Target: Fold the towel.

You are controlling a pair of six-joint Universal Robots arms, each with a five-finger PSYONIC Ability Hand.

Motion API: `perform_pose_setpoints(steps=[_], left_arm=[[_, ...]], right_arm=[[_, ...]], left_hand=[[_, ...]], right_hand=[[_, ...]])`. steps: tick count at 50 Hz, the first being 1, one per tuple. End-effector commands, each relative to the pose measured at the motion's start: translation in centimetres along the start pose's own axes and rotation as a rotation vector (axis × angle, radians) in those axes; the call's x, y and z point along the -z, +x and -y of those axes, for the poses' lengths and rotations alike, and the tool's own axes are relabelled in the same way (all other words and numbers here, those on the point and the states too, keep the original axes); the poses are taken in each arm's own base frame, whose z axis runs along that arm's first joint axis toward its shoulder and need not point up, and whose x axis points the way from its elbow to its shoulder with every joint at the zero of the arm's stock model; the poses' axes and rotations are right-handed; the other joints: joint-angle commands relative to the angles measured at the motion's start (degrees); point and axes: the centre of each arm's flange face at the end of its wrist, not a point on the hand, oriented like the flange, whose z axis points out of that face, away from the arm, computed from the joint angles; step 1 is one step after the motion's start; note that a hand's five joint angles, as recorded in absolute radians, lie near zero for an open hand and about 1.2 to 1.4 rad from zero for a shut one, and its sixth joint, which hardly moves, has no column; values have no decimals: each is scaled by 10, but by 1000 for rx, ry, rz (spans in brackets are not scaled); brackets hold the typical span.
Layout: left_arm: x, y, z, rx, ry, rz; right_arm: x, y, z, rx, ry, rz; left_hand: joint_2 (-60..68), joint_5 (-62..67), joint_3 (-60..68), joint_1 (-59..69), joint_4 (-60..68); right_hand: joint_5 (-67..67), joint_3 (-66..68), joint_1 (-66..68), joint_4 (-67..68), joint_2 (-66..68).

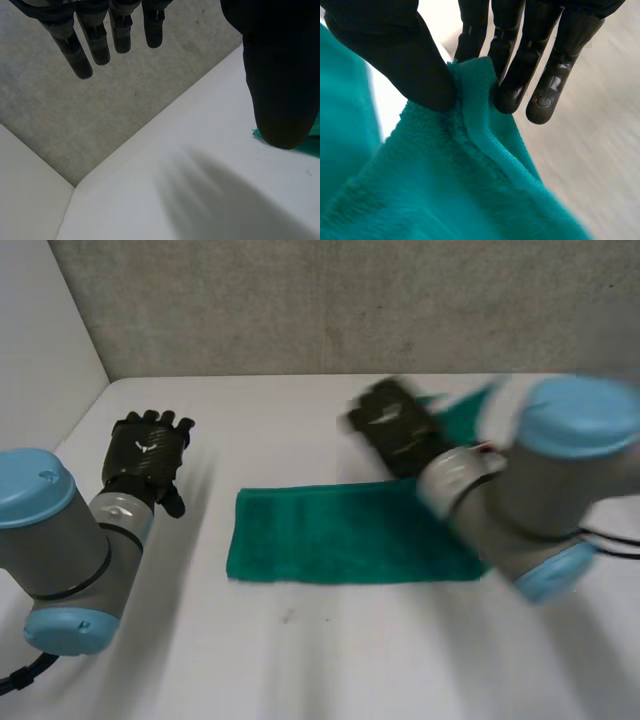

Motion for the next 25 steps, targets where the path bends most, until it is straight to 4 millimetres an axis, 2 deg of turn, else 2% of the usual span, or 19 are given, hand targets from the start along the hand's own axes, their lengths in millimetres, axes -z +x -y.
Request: perform_pose_setpoints(steps=[1,4,5,6,8,10,14,16,20,22,25], left_arm=[[2,0,4,5,12,-1],[3,2,5,4,13,-7],[3,3,5,4,15,-9],[3,3,6,4,16,-12],[4,5,7,6,21,-18],[7,14,13,5,41,-43],[14,32,28,5,93,-95],[17,40,34,8,114,-116],[21,58,47,45,157,-165],[20,65,47,61,156,-180],[16,89,39,71,133,-234]], right_arm=[[-2,-125,26,-7,131,308],[0,-140,18,-15,109,343],[0,-143,13,-15,95,343],[0,-143,13,-15,95,343],[-3,-134,8,-30,64,306],[-3,-128,5,-45,29,269],[0,-73,-10,-201,-122,59],[7,-47,-29,-306,-196,-6],[23,-37,-54,-436,-285,-8],[26,-37,-58,-452,-299,-1],[40,-39,-74,-489,-368,28]], left_hand=[[-17,-27,-23,-8,-17],[-17,-27,-23,-8,-17],[-17,-27,-23,-8,-17],[-17,-27,-22,-8,-16],[-17,-27,-22,-8,-16],[-17,-27,-22,-8,-16],[-17,-27,-22,-8,-16],[-17,-27,-22,-8,-16],[-17,-27,-22,-8,-16],[-15,-25,-21,-6,-15],[-3,-14,-9,5,-3]], right_hand=[[91,78,197,74,80],[-130,-143,-25,-147,-141],[-323,-336,-217,-340,-334],[-325,-338,-219,-342,-336],[-564,-577,-459,-581,-575],[-564,-577,-459,-581,-575],[-564,-577,-459,-581,-575],[-564,-577,-459,-581,-575],[-564,-577,-459,-581,-575],[-564,-577,-459,-581,-575],[-564,-577,-459,-581,-575]])
